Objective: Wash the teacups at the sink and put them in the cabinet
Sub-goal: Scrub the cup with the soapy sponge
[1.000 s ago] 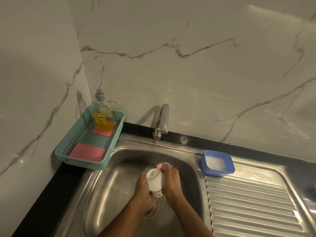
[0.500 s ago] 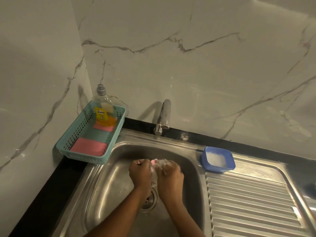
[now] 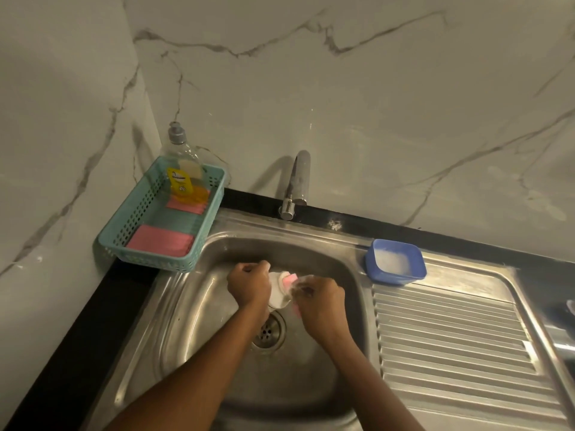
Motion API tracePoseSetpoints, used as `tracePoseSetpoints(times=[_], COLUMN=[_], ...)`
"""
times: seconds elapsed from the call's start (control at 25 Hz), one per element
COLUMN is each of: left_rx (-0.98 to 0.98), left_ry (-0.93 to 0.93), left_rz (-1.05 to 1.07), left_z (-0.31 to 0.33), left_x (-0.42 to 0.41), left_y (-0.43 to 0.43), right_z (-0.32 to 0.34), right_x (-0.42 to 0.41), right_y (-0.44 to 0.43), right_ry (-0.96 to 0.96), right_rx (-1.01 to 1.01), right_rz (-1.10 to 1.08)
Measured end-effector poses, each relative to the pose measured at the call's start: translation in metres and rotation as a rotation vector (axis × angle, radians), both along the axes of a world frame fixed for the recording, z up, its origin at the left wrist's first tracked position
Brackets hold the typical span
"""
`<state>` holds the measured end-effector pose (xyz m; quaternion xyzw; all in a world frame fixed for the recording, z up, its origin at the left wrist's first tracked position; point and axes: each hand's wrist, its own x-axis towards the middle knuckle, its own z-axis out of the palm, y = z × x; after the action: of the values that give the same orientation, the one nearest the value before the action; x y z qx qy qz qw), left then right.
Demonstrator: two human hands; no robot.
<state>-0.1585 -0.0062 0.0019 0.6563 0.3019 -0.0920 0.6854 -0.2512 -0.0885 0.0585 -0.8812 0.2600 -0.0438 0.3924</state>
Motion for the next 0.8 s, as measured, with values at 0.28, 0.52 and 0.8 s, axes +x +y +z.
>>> tracePoseSetpoints(times=[0.28, 0.52, 0.8], left_rx=[0.032, 0.153, 0.287], left_ry=[-0.051, -0.334, -0.732], left_rz=[-0.085, -0.246, -0.448], left_z=[0.005, 0.011, 0.027], left_x=[-0.007, -0.023, -0.005], left_y=[-0.004, -0.008, -0.006], right_z=[-0.011, -0.022, -0.020], right_x=[0.003, 0.004, 0.010], right_y=[0.001, 0.005, -0.016], right_ry=[-0.132, -0.141, -0.094], right_rx=[0.231, 0.048, 0.784], right_rz=[-0.183, -0.182, -0.265])
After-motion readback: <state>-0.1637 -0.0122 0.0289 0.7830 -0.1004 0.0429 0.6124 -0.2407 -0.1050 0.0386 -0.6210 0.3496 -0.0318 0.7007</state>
